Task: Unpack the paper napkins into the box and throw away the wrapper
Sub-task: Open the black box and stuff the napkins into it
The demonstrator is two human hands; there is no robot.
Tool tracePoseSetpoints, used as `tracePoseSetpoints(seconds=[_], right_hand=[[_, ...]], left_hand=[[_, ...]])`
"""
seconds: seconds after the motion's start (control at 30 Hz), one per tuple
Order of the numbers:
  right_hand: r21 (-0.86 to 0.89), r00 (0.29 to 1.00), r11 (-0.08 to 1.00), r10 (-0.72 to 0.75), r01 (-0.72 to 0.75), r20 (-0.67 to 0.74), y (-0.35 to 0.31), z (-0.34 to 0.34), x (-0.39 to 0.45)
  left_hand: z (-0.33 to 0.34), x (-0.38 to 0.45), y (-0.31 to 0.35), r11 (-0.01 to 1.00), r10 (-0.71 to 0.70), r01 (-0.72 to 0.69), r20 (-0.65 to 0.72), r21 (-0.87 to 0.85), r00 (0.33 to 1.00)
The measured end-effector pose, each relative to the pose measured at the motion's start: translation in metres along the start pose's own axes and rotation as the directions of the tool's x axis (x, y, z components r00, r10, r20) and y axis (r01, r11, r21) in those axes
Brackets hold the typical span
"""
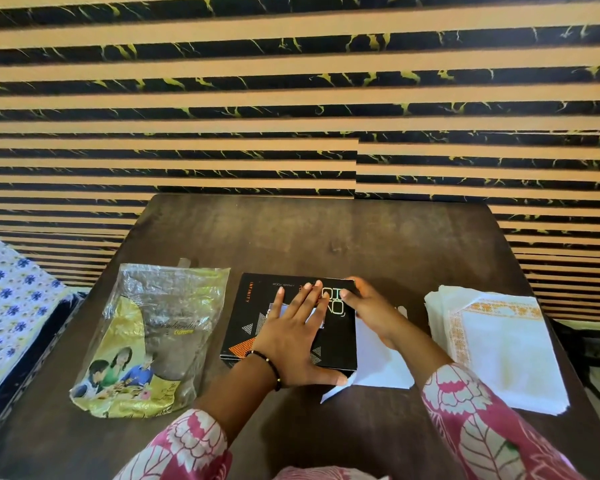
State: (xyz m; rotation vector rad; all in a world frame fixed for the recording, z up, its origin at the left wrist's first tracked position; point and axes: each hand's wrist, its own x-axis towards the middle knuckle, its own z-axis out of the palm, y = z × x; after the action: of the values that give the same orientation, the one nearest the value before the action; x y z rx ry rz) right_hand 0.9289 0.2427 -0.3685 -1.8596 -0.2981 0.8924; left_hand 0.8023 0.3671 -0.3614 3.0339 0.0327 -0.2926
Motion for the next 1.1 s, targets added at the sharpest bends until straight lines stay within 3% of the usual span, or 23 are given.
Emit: tracePoseSetpoints(seconds=[0.43, 0.57, 0.67, 0.7, 0.77, 0.83, 0.87, 0.97, 1.03, 1.1], right_hand=[[-0.036, 0.996, 0.998, -0.048, 0.045, -0.072, 0.008, -0.002, -0.016], [0.133, 0.983, 0.988, -0.061, 0.085, -0.173, 0.021, -0.010, -0.044], [0.168, 0.935, 0.970, -0.110, 0.175, -0.337, 0.036, -0.026, -0.075], [0.127, 0.897, 0.970, -0.138, 0.209, -0.420, 0.043, -0.031, -0.085], [-0.113, 0.759, 0.971, -0.236, 0.212, -0.607, 0.059, -0.042, -0.106], [-0.429, 0.604, 0.898, -0.393, 0.092, -0.694, 0.081, -0.051, -0.119], [-0.535, 0.582, 0.844, -0.443, 0.016, -0.682, 0.094, -0.055, -0.120], [-0.694, 0.693, 0.686, -0.390, -0.220, -0.606, 0.134, -0.061, -0.115], [-0.761, 0.758, 0.586, -0.355, -0.277, -0.548, 0.152, -0.064, -0.111], [-0.798, 0.767, 0.522, -0.363, -0.302, -0.528, 0.157, -0.067, -0.109]], left_hand=[[-0.002, -0.003, 0.004, 1.000, -0.018, 0.018, 0.009, 0.004, 1.000], [-0.002, -0.004, 0.004, 0.999, -0.032, 0.031, -0.016, -0.018, 0.999], [-0.006, -0.004, 0.004, 0.999, -0.018, 0.018, -0.009, -0.027, 1.000], [-0.006, -0.004, 0.003, 1.000, -0.009, 0.009, -0.007, -0.028, 1.000], [-0.008, -0.005, 0.003, 0.998, 0.002, -0.004, -0.028, -0.058, 1.000], [-0.007, -0.005, 0.003, 0.995, -0.007, 0.000, -0.071, -0.102, 0.997], [-0.006, -0.005, 0.003, 0.993, -0.017, 0.006, -0.096, -0.114, 0.995], [-0.005, -0.005, 0.004, 0.991, -0.038, 0.018, -0.145, -0.136, 0.989], [-0.005, -0.006, 0.004, 0.990, -0.043, 0.023, -0.144, -0.142, 0.989], [-0.006, -0.006, 0.004, 0.990, -0.044, 0.025, -0.143, -0.137, 0.989]])
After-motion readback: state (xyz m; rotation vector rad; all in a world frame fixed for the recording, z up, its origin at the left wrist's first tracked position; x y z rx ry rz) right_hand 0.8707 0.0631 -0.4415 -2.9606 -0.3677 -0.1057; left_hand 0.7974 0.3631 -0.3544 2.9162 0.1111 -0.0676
